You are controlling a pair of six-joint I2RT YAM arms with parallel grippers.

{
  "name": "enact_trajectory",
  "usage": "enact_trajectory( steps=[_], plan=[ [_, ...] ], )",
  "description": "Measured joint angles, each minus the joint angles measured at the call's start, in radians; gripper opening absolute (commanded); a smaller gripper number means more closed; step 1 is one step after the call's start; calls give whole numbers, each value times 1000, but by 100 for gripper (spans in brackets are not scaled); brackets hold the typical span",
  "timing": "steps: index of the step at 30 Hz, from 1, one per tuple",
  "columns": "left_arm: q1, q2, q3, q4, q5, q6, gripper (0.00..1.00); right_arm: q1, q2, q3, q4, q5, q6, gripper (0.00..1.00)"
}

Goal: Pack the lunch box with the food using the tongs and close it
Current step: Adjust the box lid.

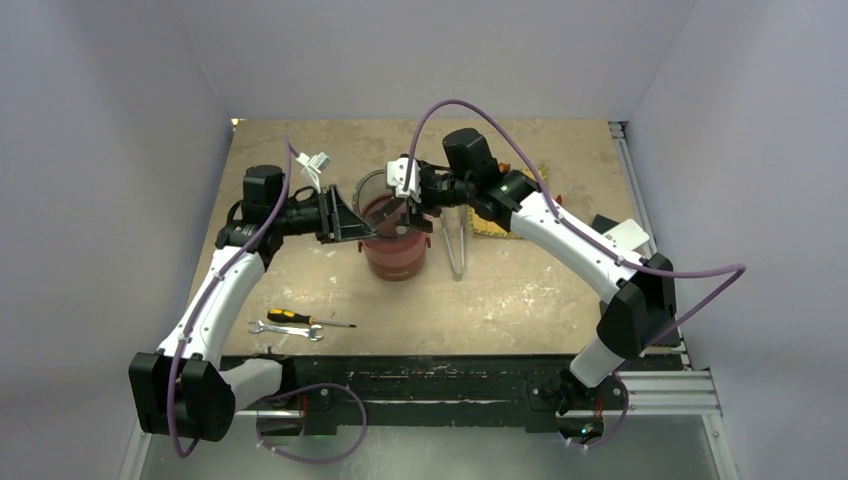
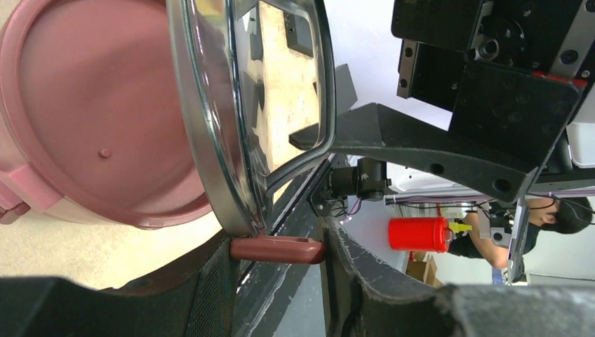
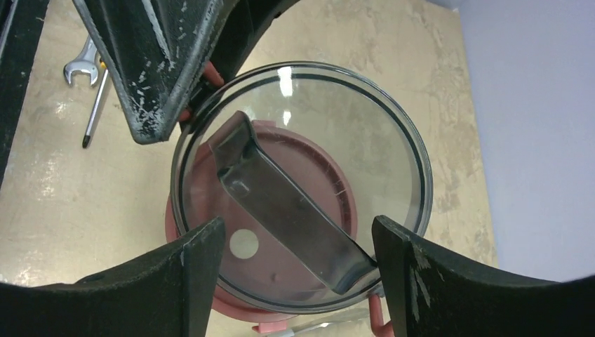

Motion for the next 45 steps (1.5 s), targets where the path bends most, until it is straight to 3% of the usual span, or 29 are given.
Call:
enact_trajectory(
  steps=[11,15,20,26,28,35,45],
  plan=[
    [14,1,7,-31,-4,0,15,-10,23,13,-44,4,-38,24],
    [29,8,37,-3,-51,3,19,-10,20,0,-66,4,-40,12],
    [27,43,57,12,-70,20,33,-10,-18,-62,-9,31,-2,5],
    [16,72,78,-7,-156,85,77,2,-36,-107,86,111,97,0],
    [9,71,78,-23,-207,115,84,2,-44,-107,119,146,131,0],
    [4,2,86,-34,-360,176,92,6,-52,-47,98,205,180,0],
    [4,-161,87,10,-530,188,92,34,133,290,-162,303,214,0]
  ],
)
